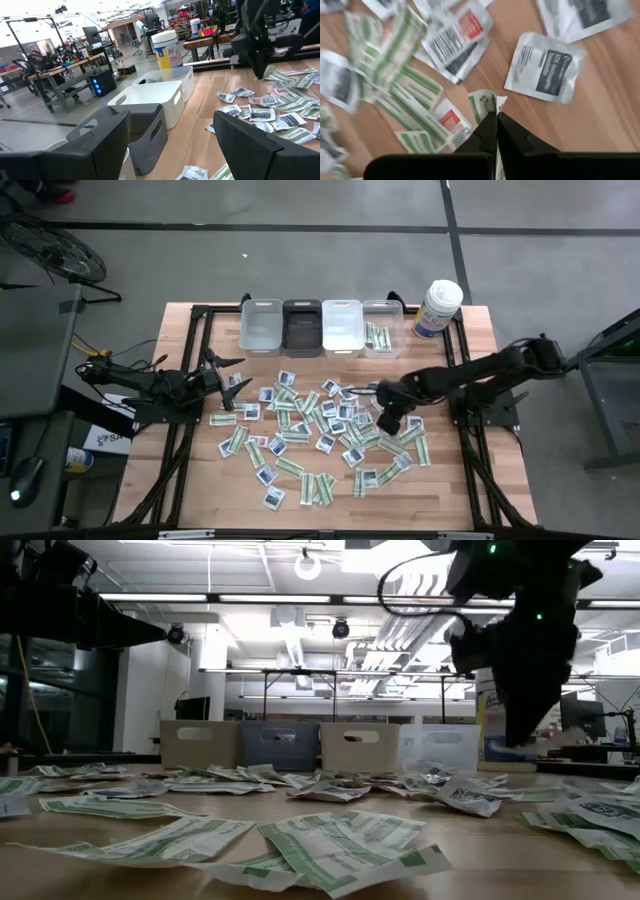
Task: Pick & Place First Aid Supplies
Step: Put the green bandage into the transparent bin
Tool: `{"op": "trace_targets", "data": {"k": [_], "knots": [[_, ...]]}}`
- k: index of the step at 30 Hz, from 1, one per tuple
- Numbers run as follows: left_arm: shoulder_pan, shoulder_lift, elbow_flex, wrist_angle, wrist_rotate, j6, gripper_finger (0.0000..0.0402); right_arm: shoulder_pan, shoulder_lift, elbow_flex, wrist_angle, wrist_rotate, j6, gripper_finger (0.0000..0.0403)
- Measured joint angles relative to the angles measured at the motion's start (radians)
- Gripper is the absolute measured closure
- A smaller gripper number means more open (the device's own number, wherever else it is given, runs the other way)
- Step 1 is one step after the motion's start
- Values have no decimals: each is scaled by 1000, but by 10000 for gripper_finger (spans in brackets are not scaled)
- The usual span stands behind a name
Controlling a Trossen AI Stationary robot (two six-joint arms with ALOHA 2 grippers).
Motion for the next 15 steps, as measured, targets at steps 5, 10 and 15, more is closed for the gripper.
{"op": "trace_targets", "data": {"k": [5, 10, 15], "knots": [[0, 0, 0, 0, 0, 0, 121, -4, -72, 1, -26, 39, 56, 402], [0, 0, 0, 0, 0, 0, 121, -52, -130, 2, -69, 76, 66, 402], [0, 0, 0, 0, 0, 0, 121, -125, -182, 2, -72, 78, 64, 402]]}}
